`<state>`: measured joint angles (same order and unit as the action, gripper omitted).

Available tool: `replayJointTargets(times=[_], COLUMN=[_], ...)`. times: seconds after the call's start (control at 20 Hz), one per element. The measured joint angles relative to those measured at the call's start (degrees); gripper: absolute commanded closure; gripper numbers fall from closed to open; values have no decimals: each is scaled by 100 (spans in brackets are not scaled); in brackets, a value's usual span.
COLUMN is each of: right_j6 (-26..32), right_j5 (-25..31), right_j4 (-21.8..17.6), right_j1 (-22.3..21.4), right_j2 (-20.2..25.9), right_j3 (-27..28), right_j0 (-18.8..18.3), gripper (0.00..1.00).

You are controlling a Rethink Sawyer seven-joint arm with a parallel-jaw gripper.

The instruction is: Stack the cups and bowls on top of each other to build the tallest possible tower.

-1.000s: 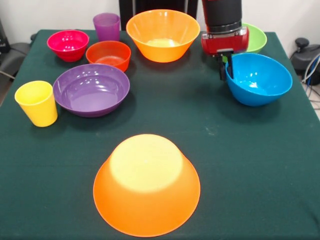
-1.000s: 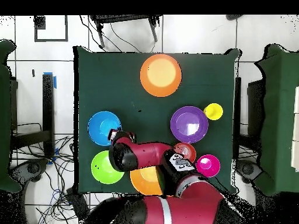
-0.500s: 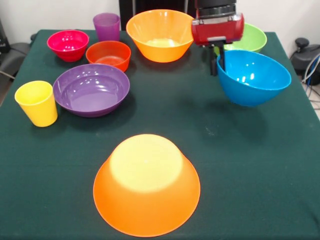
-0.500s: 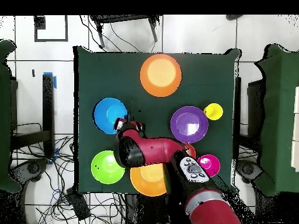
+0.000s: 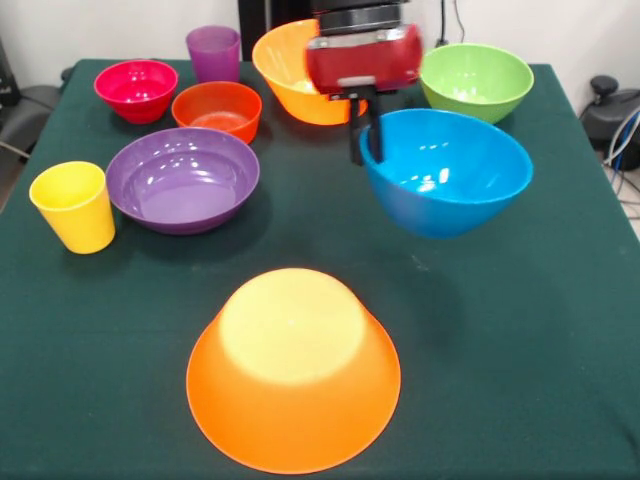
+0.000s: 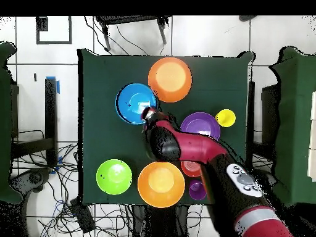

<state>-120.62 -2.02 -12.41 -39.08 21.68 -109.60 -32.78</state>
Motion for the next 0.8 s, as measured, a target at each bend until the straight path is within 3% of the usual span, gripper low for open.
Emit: replayJointTargets(times=[0.25, 0.8], right_j6=[0, 0], right_j5=[407, 1048], right_j4=[145, 169], right_j1=[220, 1051], right_j2=[369, 811], right_j3=[563, 1802], right_j0=[-550, -939], gripper=[100, 100])
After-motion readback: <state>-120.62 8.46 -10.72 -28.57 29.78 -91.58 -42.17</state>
